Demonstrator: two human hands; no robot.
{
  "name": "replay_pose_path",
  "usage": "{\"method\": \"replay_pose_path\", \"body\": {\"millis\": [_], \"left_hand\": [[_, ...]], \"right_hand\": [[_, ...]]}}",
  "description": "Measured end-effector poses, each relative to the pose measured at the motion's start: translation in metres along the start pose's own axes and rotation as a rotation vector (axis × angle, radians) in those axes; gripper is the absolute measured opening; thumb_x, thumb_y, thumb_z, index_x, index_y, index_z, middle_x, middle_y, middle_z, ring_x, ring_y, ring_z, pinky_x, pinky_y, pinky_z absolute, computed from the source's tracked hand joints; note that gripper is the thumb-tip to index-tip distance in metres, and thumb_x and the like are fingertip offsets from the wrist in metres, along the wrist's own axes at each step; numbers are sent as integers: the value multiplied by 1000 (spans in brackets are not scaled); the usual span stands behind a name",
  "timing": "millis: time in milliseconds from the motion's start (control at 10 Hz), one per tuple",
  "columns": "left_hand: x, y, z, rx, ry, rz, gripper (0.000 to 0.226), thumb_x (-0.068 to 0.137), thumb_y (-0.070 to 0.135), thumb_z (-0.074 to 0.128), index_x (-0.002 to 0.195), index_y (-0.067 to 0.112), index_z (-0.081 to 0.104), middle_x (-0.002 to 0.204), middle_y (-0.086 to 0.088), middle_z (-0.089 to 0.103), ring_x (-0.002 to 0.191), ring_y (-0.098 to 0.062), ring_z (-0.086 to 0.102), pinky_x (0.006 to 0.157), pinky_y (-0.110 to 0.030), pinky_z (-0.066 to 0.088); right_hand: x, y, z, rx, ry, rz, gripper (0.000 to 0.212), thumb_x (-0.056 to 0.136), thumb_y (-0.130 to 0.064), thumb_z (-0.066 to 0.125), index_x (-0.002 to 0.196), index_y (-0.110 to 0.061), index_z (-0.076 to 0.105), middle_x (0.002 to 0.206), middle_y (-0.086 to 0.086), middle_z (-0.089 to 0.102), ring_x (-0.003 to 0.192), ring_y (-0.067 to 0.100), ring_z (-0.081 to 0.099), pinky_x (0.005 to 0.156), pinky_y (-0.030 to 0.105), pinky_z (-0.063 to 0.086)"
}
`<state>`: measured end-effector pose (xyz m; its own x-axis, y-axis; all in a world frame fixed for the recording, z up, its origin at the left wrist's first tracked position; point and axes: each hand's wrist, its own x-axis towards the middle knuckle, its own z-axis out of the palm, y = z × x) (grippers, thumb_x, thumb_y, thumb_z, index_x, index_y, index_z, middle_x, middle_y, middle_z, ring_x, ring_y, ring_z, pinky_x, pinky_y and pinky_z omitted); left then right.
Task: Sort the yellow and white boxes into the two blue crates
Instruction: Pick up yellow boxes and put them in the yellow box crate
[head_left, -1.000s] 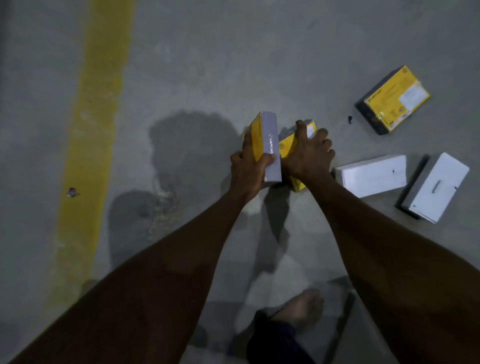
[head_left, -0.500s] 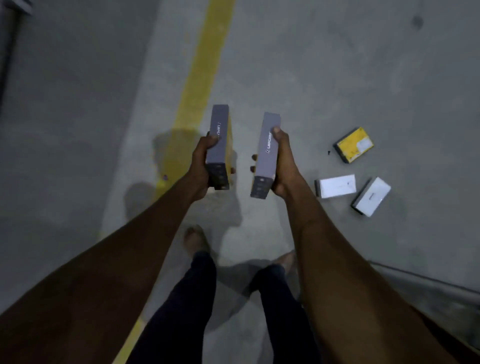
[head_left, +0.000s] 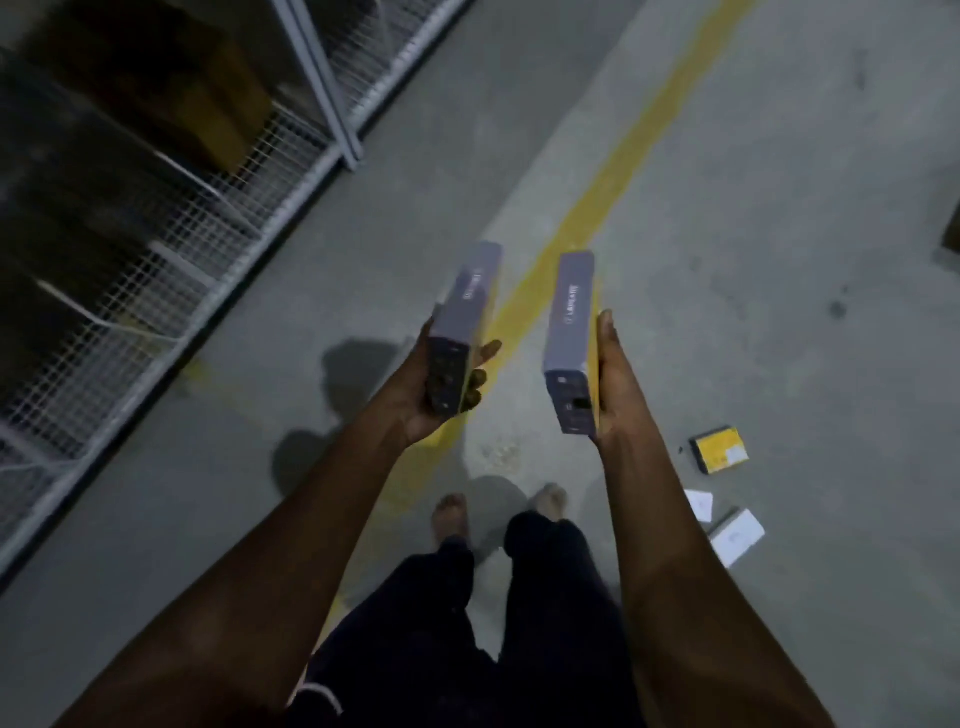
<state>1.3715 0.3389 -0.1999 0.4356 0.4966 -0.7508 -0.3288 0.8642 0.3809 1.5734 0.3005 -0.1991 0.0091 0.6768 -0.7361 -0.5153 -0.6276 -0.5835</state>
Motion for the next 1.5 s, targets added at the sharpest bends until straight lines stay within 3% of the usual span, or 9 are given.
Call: {"method": "replay_pose_path", "body": {"millis": [100, 200, 300, 500, 600, 900, 1100, 1400, 1500], "left_hand": [[-16, 20, -9, 7, 162, 271, 59, 80, 35, 73, 132, 14, 54, 128, -9, 63, 109, -29, 63, 83, -49, 57], [-38, 50, -18, -14, 301, 383, 62, 78, 20, 77, 134, 6, 53, 130, -19, 61, 115, -39, 61, 87, -57, 54], [-68, 83, -26, 30, 504, 496, 43, 87, 7, 69, 127, 1, 56, 115, -15, 68, 100, -32, 68, 77, -43, 59], [-119, 130, -60, 64, 829, 695, 28, 85, 11, 72, 112, 11, 62, 119, -14, 67, 110, -34, 64, 99, -53, 49], [-140, 138, -66, -1, 928, 791, 26, 87, 12, 70, 111, 16, 61, 115, -9, 67, 107, -30, 64, 96, -48, 51], [-239, 157, -137, 52, 1221, 957, 11, 88, 27, 69, 87, 28, 58, 92, 3, 66, 92, -23, 64, 81, -40, 50], [-331, 182, -211, 160, 1313, 1071, 35, 78, 40, 71, 105, 19, 62, 92, 2, 68, 84, -17, 64, 79, -34, 51], [-468, 188, -324, 270, 1420, 1177, 28, 76, 35, 70, 93, 19, 56, 70, 10, 57, 58, 6, 53, 52, -10, 36], [-498, 181, -349, 332, 1493, 1151, 24, 82, 17, 76, 91, 18, 54, 66, 11, 52, 54, 10, 50, 51, -9, 35]], "right_hand": [[9, -19, 26, -110, -31, -26, 74, 71, -66, 71, 131, -26, 53, 127, 3, 65, 107, 23, 67, 86, 44, 55], [32, -39, 54, -117, -86, -48, 83, 65, -56, 82, 136, -26, 51, 133, 11, 60, 118, 36, 60, 96, 58, 48], [44, -66, 94, -210, -113, -58, 65, 78, -45, 74, 135, -22, 51, 129, 12, 63, 112, 34, 64, 82, 50, 57], [54, -97, 189, -419, -266, -134, 23, 97, -27, 55, 117, -19, 62, 110, 7, 70, 97, 27, 68, 71, 37, 58], [54, -103, 235, -559, -326, -214, 35, 89, -32, 63, 118, -13, 61, 114, 11, 69, 100, 30, 67, 79, 45, 57], [-7, -79, 386, -832, -669, -480, 24, 89, -15, 68, 110, -12, 57, 101, 4, 71, 88, 14, 71, 70, 25, 56], [-66, -38, 491, -866, -807, -627, 28, 87, -13, 69, 111, -15, 55, 98, -6, 68, 83, 0, 68, 65, 16, 54], [-126, 51, 640, -947, -967, -762, 20, 82, -23, 75, 94, -23, 60, 95, 11, 69, 89, 32, 67, 75, 51, 57], [-140, 76, 672, -975, -1045, -790, 20, 82, -23, 76, 90, -25, 58, 91, 22, 64, 82, 47, 61, 65, 58, 54]]}}
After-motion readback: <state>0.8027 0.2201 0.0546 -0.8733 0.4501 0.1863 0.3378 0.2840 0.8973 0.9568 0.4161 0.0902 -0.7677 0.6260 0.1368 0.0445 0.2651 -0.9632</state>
